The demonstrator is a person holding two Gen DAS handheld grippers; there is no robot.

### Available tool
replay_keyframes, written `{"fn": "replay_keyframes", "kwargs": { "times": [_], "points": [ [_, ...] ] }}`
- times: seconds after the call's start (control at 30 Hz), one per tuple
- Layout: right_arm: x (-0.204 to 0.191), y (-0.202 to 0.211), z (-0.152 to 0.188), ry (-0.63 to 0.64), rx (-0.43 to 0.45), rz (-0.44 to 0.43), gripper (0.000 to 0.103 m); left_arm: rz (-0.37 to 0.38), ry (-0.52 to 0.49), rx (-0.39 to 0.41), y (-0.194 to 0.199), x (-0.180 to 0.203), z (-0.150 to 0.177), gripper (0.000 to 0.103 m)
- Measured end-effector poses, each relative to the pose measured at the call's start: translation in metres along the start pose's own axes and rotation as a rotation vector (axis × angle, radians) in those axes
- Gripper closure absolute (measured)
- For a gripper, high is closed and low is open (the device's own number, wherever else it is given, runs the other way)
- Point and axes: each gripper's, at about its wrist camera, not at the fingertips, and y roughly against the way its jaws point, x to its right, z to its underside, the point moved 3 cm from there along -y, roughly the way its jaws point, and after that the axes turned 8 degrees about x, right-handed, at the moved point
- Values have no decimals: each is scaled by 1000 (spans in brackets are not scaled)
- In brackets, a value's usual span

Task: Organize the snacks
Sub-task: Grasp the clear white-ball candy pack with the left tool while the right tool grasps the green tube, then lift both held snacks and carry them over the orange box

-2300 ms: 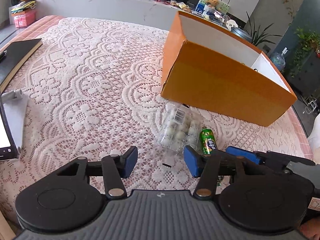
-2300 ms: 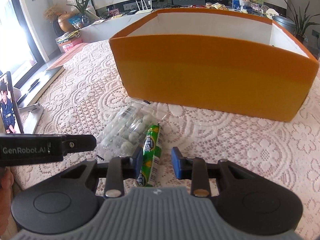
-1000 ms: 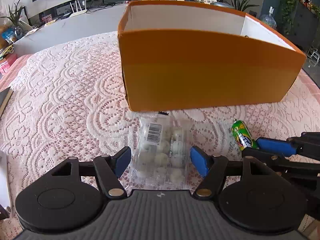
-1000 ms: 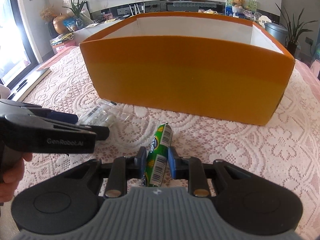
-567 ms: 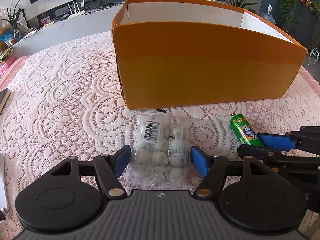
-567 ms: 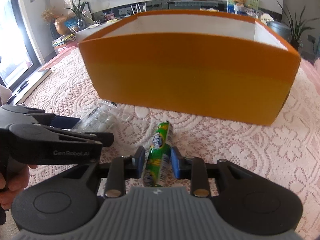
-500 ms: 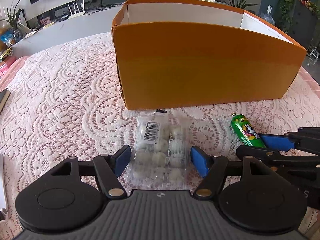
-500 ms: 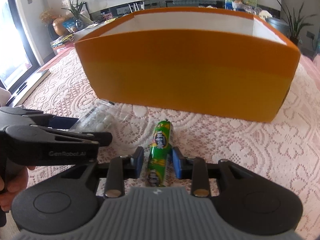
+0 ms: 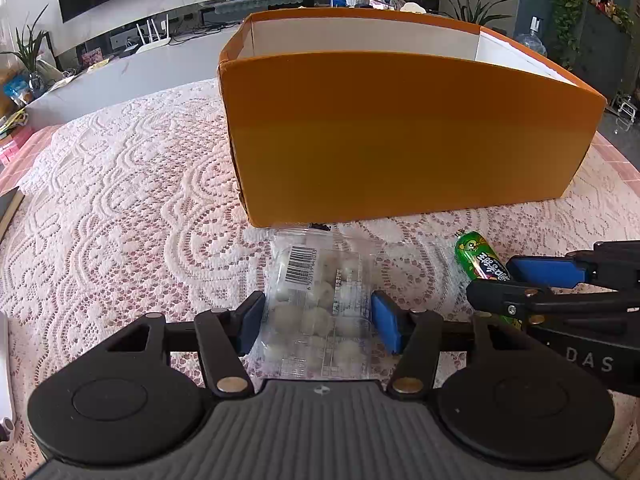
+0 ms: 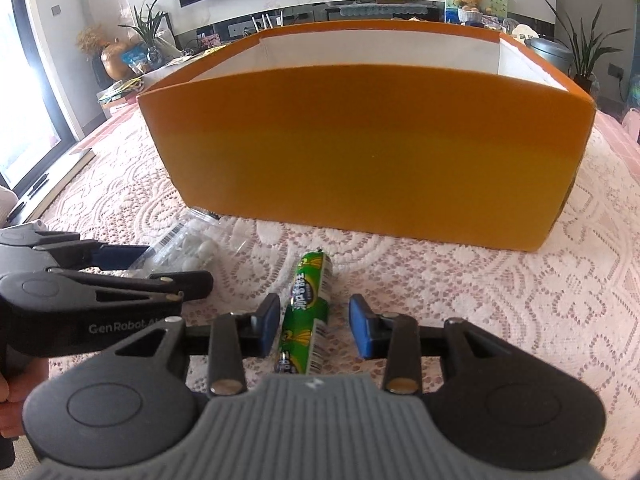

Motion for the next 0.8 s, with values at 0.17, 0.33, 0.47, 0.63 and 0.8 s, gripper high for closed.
{"fn": "replay_keyframes", "kwargs": {
  "times": [0.17, 0.33, 0.47, 0.63, 0.8],
  "points": [
    [-13, -1, 5, 110, 6, 29, 82, 2, 10, 0, -1, -1, 0, 37],
    [-17, -1, 7, 145, 15, 46, 83, -9, 50, 8, 2, -4, 0, 42],
    [-8, 3, 6, 75, -8, 40, 83, 2, 95, 6, 11, -7, 1, 42],
    [-7, 17, 6, 69, -2, 37, 83, 7, 133, -7, 30, -7, 5, 42],
    [-12, 38, 1, 79, 36, 29, 83, 2, 155, -37, 50, -4, 5, 42]
  ]
}}
